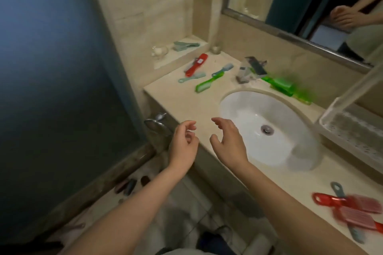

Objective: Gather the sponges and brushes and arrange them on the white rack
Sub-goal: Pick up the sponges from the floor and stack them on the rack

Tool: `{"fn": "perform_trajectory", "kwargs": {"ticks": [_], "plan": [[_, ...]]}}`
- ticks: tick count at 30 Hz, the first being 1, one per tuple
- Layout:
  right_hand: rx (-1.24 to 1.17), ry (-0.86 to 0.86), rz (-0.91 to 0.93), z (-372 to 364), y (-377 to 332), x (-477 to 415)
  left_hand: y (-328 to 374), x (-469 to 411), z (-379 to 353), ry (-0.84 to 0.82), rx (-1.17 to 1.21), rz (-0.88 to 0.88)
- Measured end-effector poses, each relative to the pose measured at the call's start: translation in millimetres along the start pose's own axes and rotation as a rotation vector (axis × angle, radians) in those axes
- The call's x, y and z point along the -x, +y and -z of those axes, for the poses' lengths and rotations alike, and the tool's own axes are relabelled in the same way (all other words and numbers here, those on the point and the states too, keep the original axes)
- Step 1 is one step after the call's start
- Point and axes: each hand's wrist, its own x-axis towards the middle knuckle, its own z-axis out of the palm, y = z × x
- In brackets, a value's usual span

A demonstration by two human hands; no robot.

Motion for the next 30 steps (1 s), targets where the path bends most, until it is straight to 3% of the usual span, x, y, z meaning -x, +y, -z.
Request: {"fn": "perform_trajectory", "kwargs": {"ticks": [9,15,24,30], "plan": [[-0.068,-0.249,0.182,-120.8,-88.2,31.0,-65.7,51.9,151.7,0.248,-0.13,0.166],[-0.062,-0.405,0.168,-185.8,-110.0,47.0,-104.8,79.5,208.5,0.363,-0.177,0.287],[-0.048,-0.536,0.116,-256.7,-88.6,31.2,-172.3,59.2,223.5,0.301,-0.242,0.412],[0.03,-0.665,0.063,-327.5,-26.8,-4.4,-257.2,21.2,202.7,0.265,-0.275,0.498]]}}
